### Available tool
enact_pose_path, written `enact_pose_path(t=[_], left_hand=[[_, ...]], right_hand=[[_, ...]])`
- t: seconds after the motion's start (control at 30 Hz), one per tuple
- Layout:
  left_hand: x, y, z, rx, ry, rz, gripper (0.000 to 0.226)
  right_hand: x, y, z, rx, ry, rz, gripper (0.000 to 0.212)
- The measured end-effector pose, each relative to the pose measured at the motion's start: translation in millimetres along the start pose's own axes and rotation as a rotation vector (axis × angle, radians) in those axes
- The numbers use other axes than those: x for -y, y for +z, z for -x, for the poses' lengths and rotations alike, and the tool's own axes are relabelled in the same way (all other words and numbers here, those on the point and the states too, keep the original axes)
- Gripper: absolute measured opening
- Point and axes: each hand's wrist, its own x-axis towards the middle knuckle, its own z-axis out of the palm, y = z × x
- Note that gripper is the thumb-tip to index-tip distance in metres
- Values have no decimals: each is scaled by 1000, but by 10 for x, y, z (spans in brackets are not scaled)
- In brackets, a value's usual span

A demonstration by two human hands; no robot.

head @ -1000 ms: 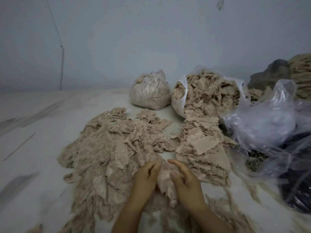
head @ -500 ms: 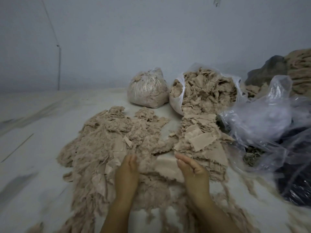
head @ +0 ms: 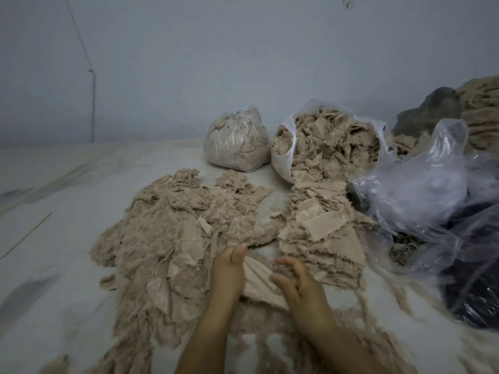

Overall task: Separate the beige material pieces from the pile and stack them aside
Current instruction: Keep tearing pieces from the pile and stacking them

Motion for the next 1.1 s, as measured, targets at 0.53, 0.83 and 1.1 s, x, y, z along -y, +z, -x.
enact_pose_path(t=[0.53, 0.83, 1.1], left_hand=[[75, -125, -112, 110, 254, -81, 35], [143, -368, -98, -232, 105, -155, 60], [-204, 13, 137, 411, -86, 98, 45]], right_hand=[[155, 141, -274, -14, 78, -199, 41], [175, 52, -335, -230, -28, -279, 33], [294, 133, -320, -137, -195, -71, 24]])
